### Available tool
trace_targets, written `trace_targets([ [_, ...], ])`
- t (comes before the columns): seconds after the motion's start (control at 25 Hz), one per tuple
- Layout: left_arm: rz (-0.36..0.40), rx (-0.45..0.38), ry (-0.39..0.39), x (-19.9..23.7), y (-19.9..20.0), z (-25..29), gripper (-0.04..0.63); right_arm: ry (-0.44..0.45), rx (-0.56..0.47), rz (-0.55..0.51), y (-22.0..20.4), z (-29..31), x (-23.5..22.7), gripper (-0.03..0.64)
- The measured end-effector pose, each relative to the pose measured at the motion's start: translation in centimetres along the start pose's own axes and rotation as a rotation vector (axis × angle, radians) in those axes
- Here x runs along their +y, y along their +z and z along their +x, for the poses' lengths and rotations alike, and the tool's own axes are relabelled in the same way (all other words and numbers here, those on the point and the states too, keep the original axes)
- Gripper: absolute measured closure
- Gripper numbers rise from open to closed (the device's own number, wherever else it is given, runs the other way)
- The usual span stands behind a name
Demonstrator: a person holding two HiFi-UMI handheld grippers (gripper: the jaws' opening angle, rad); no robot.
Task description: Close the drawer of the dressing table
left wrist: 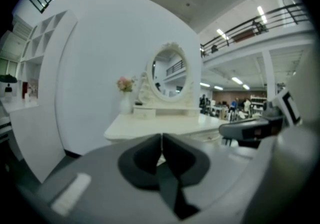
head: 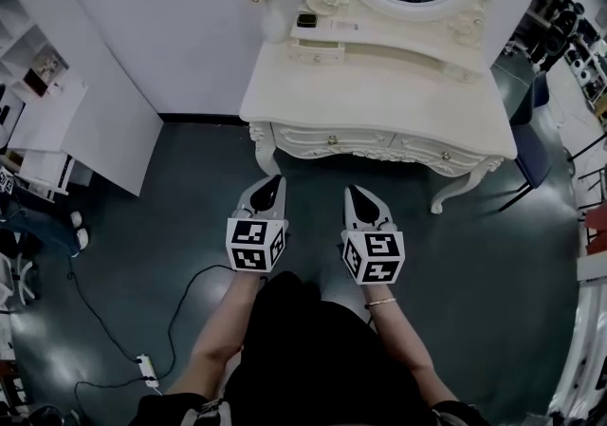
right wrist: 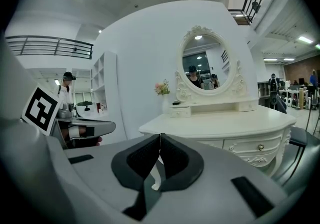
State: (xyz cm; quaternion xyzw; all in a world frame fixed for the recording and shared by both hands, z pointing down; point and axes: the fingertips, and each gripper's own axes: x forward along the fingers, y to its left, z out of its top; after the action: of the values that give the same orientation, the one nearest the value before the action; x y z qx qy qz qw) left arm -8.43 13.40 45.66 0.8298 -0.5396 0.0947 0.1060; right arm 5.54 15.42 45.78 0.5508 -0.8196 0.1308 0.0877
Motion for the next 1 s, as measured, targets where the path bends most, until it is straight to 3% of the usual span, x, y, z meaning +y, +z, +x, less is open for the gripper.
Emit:
trace_targets([
  [0.36,-0.001,0.015,-0.020,-0.1,0.7,2.9,0.504,-0.027,0.005,0.015,0.3,0.9,-1.9,0.612],
  [1.0,-0.015,0.045,-0.014,5.2,1.9,12.8,0.476,-0.067,0.036,0.031,1.8,9.6,-5.4,0.612],
])
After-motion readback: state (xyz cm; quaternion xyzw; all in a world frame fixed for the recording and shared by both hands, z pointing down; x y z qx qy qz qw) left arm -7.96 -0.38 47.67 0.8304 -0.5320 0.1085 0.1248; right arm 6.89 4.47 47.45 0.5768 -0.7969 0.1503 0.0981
